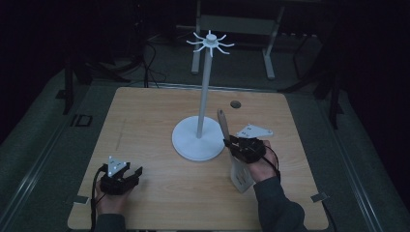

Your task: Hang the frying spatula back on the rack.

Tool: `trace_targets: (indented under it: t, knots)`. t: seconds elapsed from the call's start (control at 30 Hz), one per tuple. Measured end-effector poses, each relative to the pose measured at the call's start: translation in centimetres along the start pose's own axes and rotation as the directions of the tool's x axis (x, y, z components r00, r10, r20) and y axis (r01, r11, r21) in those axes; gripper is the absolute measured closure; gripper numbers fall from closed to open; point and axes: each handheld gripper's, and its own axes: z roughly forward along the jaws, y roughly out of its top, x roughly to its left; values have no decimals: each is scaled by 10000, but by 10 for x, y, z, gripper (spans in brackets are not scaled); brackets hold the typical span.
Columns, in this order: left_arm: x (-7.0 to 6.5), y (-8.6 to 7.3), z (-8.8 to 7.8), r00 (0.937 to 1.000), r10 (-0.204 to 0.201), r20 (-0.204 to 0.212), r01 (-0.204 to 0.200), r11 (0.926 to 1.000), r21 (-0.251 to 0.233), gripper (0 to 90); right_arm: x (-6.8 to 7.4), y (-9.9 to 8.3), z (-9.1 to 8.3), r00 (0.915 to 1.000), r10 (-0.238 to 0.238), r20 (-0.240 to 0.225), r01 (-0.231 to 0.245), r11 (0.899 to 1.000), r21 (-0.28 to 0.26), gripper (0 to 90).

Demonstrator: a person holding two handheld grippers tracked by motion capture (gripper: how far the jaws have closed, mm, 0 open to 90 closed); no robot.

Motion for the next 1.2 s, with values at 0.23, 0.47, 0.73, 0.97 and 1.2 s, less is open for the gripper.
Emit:
trace_targets:
  t: [0.23, 0.47, 0.73, 0.97, 1.2]
  knots:
    - [0, 0, 0, 10000, -6, -1, 6, 10000, -18, 471, 0, 7, -4, 9999, 104, -133, -112, 9982, -590, 749]
    - [0, 0, -1, 10000, -24, -23, 24, 10000, -28, 471, 0, 14, -7, 9997, 151, -186, -170, 9944, -1041, 749]
    - [1, 0, -1, 10000, -34, -23, 34, 10000, -26, 471, 1, 21, -10, 9997, 185, -174, -210, 9878, -1541, 749]
    - [1, 0, -1, 10000, -43, -26, 43, 10000, -47, 471, 1, 25, -12, 9997, 109, -201, -145, 9815, -1911, 750]
    - [1, 0, -1, 10000, -56, -16, 56, 10000, -54, 471, 0, 33, -14, 9995, 169, -260, -219, 9780, -2076, 750]
